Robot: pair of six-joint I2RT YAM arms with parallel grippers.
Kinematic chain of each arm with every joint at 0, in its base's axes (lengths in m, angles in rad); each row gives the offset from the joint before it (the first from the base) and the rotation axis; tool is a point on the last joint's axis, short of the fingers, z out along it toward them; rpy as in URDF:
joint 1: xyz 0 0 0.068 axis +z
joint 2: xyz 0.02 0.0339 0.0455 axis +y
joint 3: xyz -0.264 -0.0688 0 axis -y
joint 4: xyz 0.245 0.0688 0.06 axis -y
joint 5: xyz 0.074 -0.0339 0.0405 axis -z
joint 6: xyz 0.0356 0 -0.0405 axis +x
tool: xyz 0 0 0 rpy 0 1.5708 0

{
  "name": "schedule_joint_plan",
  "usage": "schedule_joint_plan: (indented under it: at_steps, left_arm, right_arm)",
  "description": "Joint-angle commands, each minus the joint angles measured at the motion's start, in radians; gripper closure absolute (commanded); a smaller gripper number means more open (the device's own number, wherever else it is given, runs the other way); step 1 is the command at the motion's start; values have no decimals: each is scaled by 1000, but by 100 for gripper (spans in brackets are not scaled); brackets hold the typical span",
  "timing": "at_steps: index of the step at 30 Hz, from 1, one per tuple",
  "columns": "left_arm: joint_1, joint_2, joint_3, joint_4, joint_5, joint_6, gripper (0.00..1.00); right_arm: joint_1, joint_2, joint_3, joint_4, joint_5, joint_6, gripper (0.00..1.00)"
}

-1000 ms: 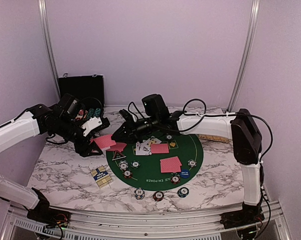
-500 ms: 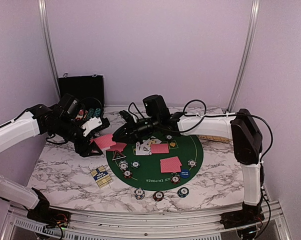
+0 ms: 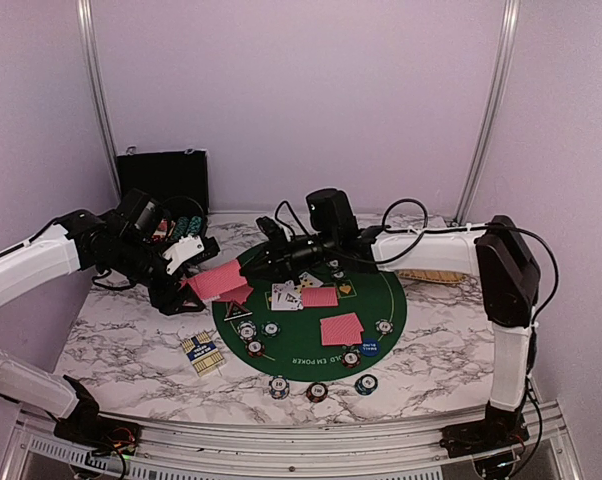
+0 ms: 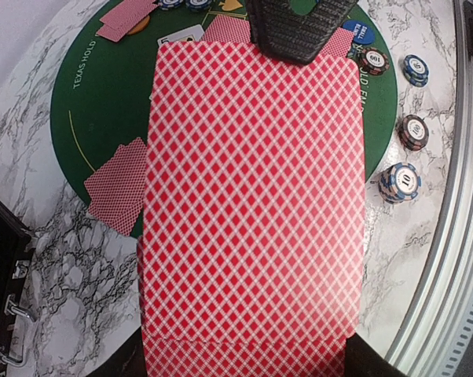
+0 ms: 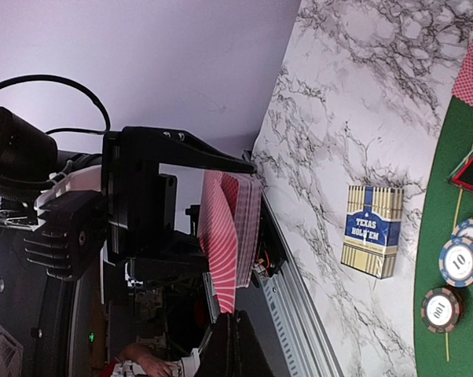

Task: Distribute texas hold em gaming equipment

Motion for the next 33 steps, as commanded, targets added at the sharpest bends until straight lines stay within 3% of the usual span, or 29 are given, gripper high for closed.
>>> schedule_joint_plan:
  at_steps: [1, 20, 33]
  left_arm:
    - [6, -34, -3, 21, -3, 8, 100]
    - [19, -20, -15, 20, 1, 13, 100]
    - [94, -9, -33, 33, 2, 34, 100]
  right_arm:
    - [-13, -55, -44, 93, -20, 43, 100]
    - [-321, -201, -441, 66, -15, -95, 100]
    - [-383, -114, -395, -223, 149, -361, 100]
